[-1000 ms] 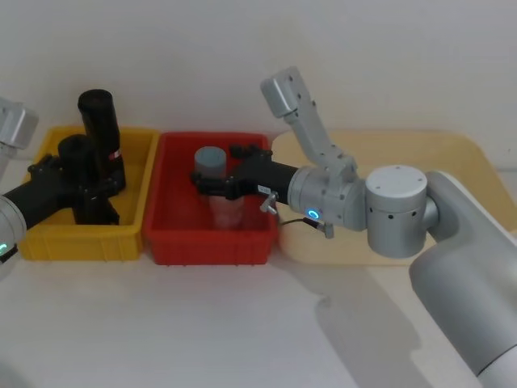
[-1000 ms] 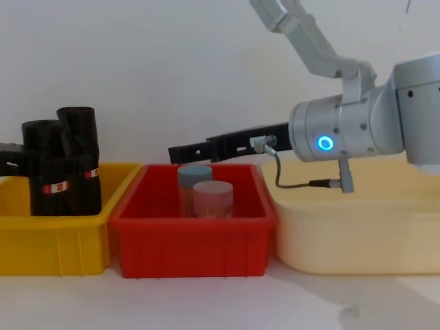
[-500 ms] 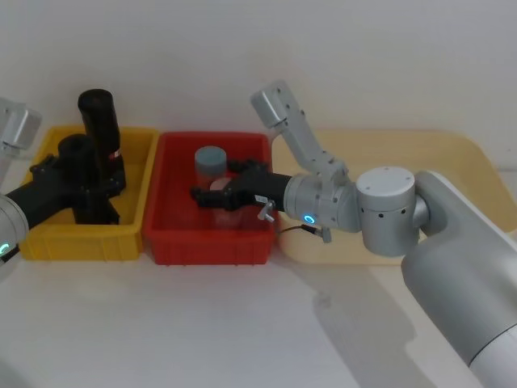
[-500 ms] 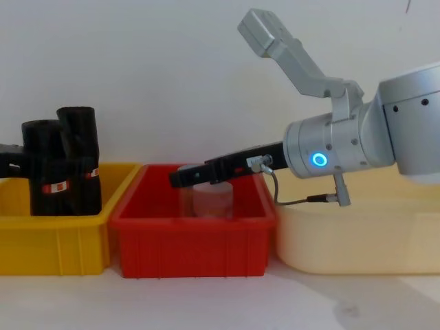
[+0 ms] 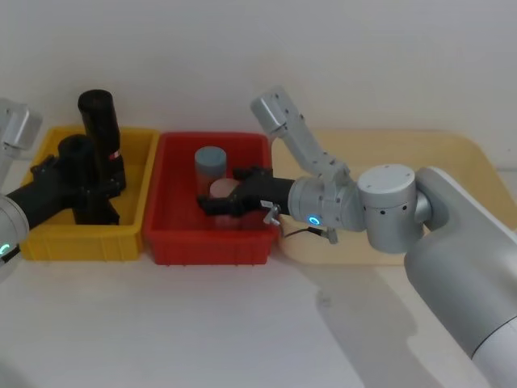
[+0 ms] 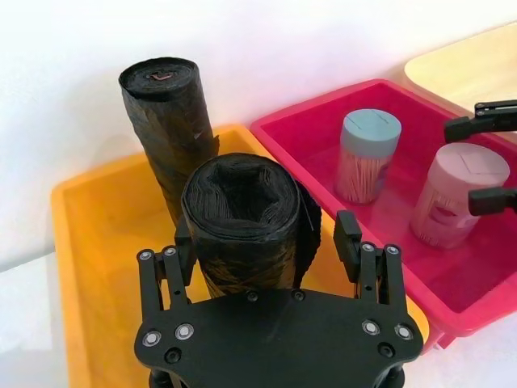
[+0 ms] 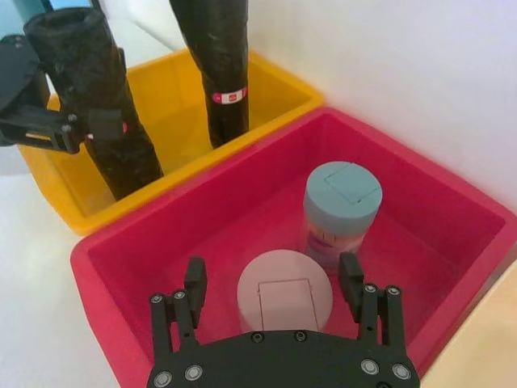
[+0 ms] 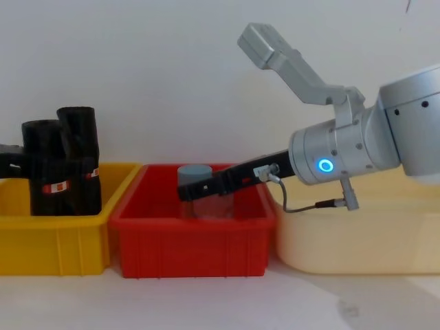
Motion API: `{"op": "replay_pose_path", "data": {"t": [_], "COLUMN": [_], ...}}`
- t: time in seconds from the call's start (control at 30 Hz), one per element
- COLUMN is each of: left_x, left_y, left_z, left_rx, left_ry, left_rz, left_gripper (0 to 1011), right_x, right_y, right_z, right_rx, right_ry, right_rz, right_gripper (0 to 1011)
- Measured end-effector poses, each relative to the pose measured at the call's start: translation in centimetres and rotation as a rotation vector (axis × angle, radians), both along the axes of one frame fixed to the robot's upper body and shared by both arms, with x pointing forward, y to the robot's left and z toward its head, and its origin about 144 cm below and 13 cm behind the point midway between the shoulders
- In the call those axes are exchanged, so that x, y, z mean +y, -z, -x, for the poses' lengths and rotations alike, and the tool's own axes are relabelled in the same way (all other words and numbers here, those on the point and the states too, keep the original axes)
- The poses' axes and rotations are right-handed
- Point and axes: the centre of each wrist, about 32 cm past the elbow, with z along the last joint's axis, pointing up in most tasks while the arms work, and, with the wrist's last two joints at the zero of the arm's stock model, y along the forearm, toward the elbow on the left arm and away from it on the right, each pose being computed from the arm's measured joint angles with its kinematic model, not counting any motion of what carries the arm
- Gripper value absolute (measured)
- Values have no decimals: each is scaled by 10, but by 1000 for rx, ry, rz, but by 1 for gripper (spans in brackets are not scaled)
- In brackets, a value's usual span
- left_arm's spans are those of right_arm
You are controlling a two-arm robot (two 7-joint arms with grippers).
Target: Pick up the garbage bag with the one hand and transfer it to the other hand.
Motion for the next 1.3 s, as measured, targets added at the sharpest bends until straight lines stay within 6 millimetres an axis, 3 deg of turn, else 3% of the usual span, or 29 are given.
{"op": "replay_pose_path", "data": {"t": [0.43, 0.77, 0.9, 1.07, 1.3], "left_x": [0, 0, 0, 0, 0], "left_y": [0, 0, 0, 0, 0], "left_z": [0, 0, 0, 0, 0], "left_rx": [0, 0, 0, 0, 0], "left_ry": [0, 0, 0, 0, 0], "left_rz": [0, 0, 0, 0, 0], "left_gripper": [981, 738, 578, 471, 413], "right_x": [-2, -2, -2, -2, -2], "right_y": [4, 5, 5, 5, 5], "right_z": [-3, -5, -5, -5, -5], "right_rx": [18, 22, 23, 24, 24], "right_ry": [-11, -15, -16, -17, -18], "right_rz": [30, 38, 39, 40, 42], "right_gripper": [1000, 765, 663, 663, 663]}}
